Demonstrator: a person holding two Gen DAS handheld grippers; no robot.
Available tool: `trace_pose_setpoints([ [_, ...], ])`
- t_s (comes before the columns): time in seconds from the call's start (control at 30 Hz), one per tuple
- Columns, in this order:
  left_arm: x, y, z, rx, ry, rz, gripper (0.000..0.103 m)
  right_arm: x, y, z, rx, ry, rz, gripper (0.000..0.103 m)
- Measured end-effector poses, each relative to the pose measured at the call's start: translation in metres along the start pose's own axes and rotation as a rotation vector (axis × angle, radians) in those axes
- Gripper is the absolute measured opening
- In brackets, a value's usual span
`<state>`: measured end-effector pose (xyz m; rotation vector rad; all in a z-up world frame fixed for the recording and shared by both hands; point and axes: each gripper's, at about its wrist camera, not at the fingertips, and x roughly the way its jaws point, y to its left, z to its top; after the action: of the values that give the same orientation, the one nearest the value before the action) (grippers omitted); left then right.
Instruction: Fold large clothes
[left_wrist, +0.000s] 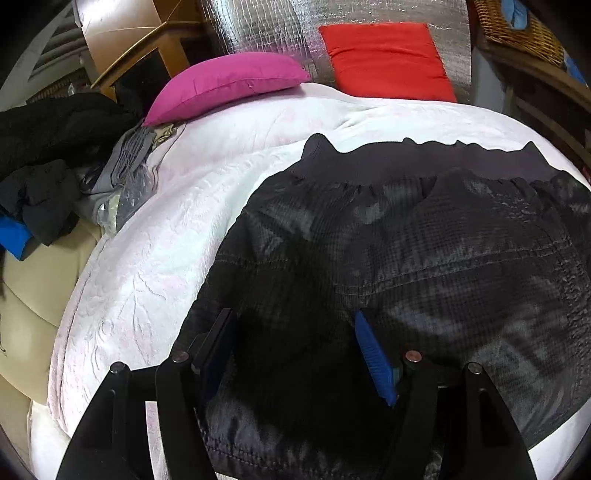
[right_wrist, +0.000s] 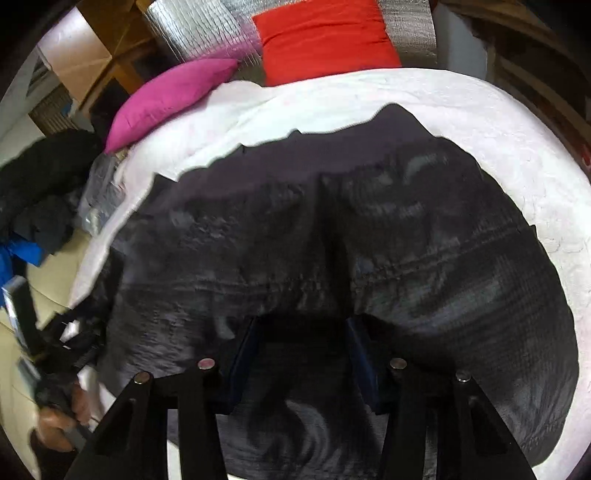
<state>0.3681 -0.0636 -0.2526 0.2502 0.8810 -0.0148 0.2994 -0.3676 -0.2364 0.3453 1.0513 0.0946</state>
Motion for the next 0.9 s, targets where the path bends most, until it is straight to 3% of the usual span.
trace_pose_setpoints([
  [0.07, -0.002, 0.002, 0.001, -0.008, -0.005, -0.009, 0.067, -0.011, 0.000, 0.005, 0.008, -0.044, 0.017, 0.052],
  [0.13, -0.003, 0.003, 0.001, -0.009, -0.012, -0.011, 0.067, -0.027, -0.004, 0.010, 0.014, -0.130, -0.025, 0.053],
  [0.23, -0.005, 0.002, 0.000, 0.001, -0.028, 0.003, 0.067, -0.038, -0.017, 0.018, 0.055, -0.192, -0.080, 0.053],
  [0.3, -0.003, 0.002, 0.000, 0.003, -0.030, 0.006, 0.067, -0.033, -0.032, 0.024, 0.106, -0.191, -0.130, 0.053],
  [0.4, -0.002, 0.003, 0.000, 0.000, -0.028, 0.003, 0.067, -0.002, -0.058, 0.028, 0.172, -0.072, -0.167, 0.053],
  [0.5, -0.002, 0.002, 0.000, 0.005, -0.030, 0.008, 0.067, 0.006, -0.060, 0.032, 0.183, -0.063, -0.161, 0.053],
  [0.63, -0.002, 0.002, -0.001, 0.007, -0.032, 0.011, 0.067, -0.009, -0.046, 0.031, 0.167, -0.117, -0.112, 0.053],
  [0.77, -0.002, 0.002, -0.002, 0.005, -0.031, 0.012, 0.067, -0.024, -0.010, 0.025, 0.037, -0.167, -0.036, 0.053],
  [0.9, -0.002, 0.002, -0.002, 0.010, -0.032, 0.017, 0.067, -0.013, 0.027, 0.016, -0.070, -0.112, 0.033, 0.053],
])
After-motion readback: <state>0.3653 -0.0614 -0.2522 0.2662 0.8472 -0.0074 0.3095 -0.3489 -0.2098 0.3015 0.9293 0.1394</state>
